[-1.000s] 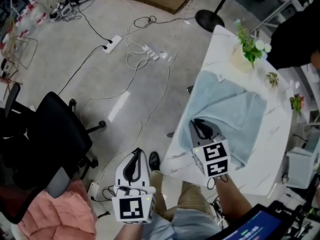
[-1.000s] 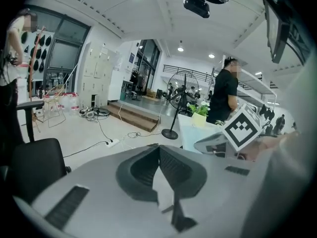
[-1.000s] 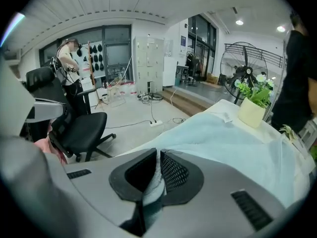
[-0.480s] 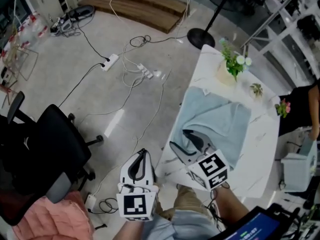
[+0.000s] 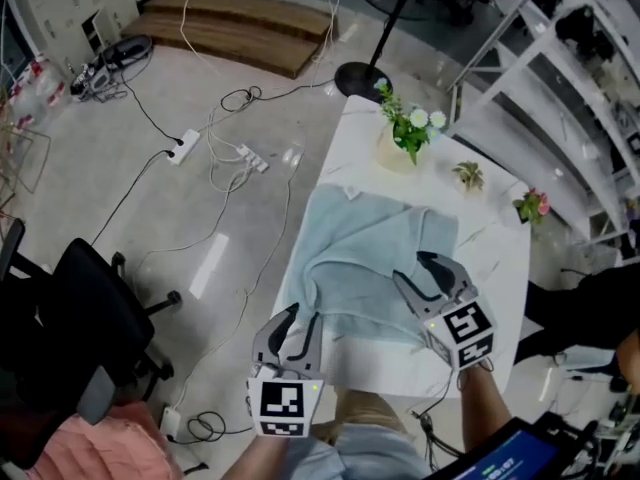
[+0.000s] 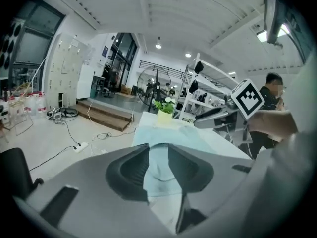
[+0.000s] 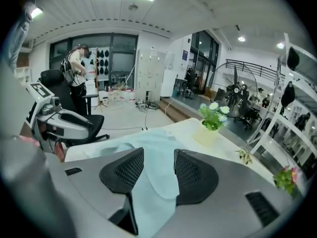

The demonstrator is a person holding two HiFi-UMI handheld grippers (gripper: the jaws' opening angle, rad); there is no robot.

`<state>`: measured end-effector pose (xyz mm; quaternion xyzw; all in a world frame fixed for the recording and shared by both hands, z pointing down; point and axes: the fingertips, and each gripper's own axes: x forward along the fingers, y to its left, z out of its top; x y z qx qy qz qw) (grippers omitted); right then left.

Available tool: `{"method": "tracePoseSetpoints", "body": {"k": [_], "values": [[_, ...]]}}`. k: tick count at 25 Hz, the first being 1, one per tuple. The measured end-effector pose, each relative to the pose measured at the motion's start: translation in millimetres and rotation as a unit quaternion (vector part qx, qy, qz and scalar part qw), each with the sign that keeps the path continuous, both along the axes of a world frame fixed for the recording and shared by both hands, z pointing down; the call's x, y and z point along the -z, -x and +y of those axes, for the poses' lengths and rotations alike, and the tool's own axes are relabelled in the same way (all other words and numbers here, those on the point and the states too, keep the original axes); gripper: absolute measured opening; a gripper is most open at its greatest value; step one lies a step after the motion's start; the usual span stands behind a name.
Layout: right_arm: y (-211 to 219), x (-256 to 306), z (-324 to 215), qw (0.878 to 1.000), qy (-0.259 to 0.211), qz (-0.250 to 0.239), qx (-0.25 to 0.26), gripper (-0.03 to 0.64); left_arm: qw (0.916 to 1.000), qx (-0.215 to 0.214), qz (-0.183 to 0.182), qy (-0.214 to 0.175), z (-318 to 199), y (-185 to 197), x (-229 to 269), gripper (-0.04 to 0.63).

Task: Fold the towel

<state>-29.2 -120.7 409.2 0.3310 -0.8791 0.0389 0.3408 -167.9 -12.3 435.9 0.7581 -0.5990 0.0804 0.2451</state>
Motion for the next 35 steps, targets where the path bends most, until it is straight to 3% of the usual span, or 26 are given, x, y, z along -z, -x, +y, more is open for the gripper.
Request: {"method": "tracePoseSetpoints", "body": {"k": [3, 6, 11, 16, 17, 20, 25, 30, 35], "values": [[-38.3, -19.4, -9.7, 0.997, -0.022, 0.057, 0.038, 0.204, 0.9993, 0.008, -0.012, 0.034, -8.3, -12.6, -24.2, 0.143], [-55.9, -39.0, -12.2, 0.988, -0.026, 0.095, 0.115, 0.204, 0.9977, 0.03, -0.027, 0.055, -16.7, -15.1, -40.3, 0.149], [-49.6, -63.0, 1.3, 0.96, -0.027, 0.095, 0.261, 0.217, 0.995, 0.045, -0.044, 0.078, -27.1, -25.8, -56.2, 0.155], [-44.0, -96.3, -4.4, 0.935, -0.038, 0.137, 0.326, 0.218, 0.9892, 0.067, -0.082, 0.101, -32.1, -25.6, -71.2, 0.128], [-42.5, -98.7, -6.3, 0.932, -0.048, 0.143, 0.331, 0.187, 0.9875, 0.072, -0.094, 0.105, -32.2, -23.8, -73.0, 0.104], [-37.6, -87.0, -16.6, 0.936, -0.078, 0.126, 0.319, 0.032, 0.9837, 0.083, -0.113, 0.113, -31.6, -17.1, -74.6, 0.04], [-28.2, -40.9, -43.6, 0.956, -0.1, 0.063, 0.27, 0.028, 0.9846, 0.105, -0.098, 0.1, -25.7, -9.0, -59.9, 0.018], [-24.7, 14.7, -79.4, 0.979, -0.13, -0.005, 0.156, 0.028, 0.9906, 0.109, -0.047, 0.068, -15.4, -12.6, -21.1, 0.017], [-18.3, 53.7, -88.7, 0.979, -0.177, -0.044, 0.092, 0.028, 0.9961, 0.082, -0.006, 0.032, -8.7, -25.0, 12.2, 0.017]]}}
